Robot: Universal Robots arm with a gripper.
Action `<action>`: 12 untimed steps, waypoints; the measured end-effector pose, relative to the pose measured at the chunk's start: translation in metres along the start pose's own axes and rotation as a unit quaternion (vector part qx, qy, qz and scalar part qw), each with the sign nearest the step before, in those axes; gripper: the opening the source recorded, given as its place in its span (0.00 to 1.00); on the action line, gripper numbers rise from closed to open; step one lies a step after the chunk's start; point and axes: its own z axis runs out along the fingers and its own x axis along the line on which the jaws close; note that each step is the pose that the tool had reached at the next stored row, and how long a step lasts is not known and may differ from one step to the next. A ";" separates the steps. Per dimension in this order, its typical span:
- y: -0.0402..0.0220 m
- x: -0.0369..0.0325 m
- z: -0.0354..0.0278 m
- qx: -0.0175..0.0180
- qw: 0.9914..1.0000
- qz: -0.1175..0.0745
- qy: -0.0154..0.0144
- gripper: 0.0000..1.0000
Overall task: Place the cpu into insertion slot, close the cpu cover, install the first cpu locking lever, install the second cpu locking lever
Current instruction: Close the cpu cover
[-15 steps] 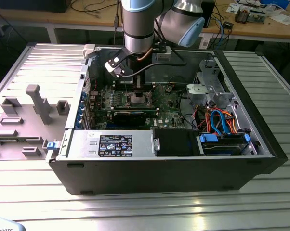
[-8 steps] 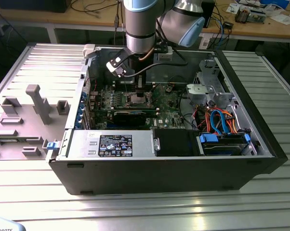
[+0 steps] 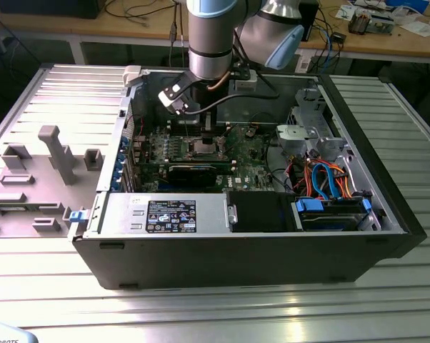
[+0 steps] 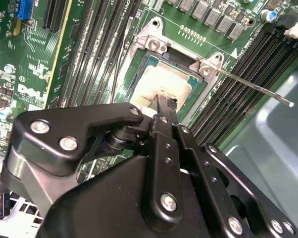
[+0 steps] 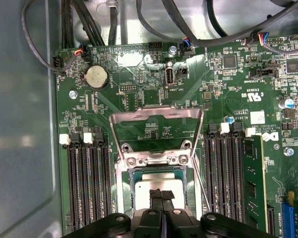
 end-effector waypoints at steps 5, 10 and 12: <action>-0.0001 0.0001 0.0012 0.008 1.000 -0.021 -0.005 0.11; -0.0001 0.0002 0.0015 0.009 1.000 -0.028 -0.006 0.11; -0.0001 0.0002 0.0015 0.009 1.000 -0.029 -0.006 0.11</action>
